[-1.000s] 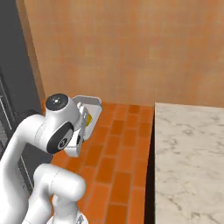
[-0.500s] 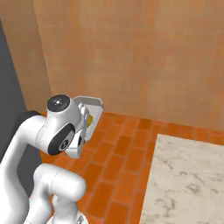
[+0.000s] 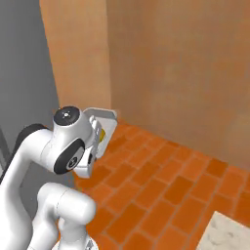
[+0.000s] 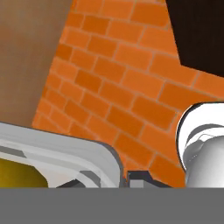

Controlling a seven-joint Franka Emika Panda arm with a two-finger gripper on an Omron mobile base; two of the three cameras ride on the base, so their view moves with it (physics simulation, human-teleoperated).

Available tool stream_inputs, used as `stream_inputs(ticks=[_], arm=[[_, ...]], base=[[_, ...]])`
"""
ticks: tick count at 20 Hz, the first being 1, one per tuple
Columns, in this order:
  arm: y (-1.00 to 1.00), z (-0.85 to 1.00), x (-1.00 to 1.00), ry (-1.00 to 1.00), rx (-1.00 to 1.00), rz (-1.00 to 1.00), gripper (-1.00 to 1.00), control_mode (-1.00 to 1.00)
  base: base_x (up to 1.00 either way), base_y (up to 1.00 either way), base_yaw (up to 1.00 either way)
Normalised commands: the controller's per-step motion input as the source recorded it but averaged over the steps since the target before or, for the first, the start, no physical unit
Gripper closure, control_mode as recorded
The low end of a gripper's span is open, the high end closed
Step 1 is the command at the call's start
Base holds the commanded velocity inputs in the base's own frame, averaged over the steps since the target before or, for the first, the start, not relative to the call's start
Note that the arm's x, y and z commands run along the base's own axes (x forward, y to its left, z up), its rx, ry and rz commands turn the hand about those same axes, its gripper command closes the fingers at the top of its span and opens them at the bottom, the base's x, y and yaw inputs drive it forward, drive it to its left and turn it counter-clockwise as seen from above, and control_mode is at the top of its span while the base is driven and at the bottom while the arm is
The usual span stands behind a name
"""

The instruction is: Take the meat container that has the chicken drumstick and place it on the second highest rack of the freezer. Then take the vegetable container that has the lemon and tomato and place it on the highest rack of the freezer.

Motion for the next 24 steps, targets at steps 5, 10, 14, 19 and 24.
stream_inputs(ticks=[5,10,14,19,24], arm=[[0.0,0.0,0.0,0.0,0.0,0.0,1.0,1.0],[0.0,0.0,0.0,0.0,0.0,0.0,1.0,1.0],[0.0,0.0,0.0,0.0,0.0,0.0,1.0,1.0],[0.0,0.0,0.0,0.0,0.0,0.0,1.0,1.0],[0.0,0.0,0.0,0.0,0.0,0.0,1.0,1.0]], base=[[0.34,-0.02,0.81],[0.54,-0.39,0.71],[0.34,-0.12,0.82],[0.58,-0.11,0.77],[0.71,-0.08,0.61]])
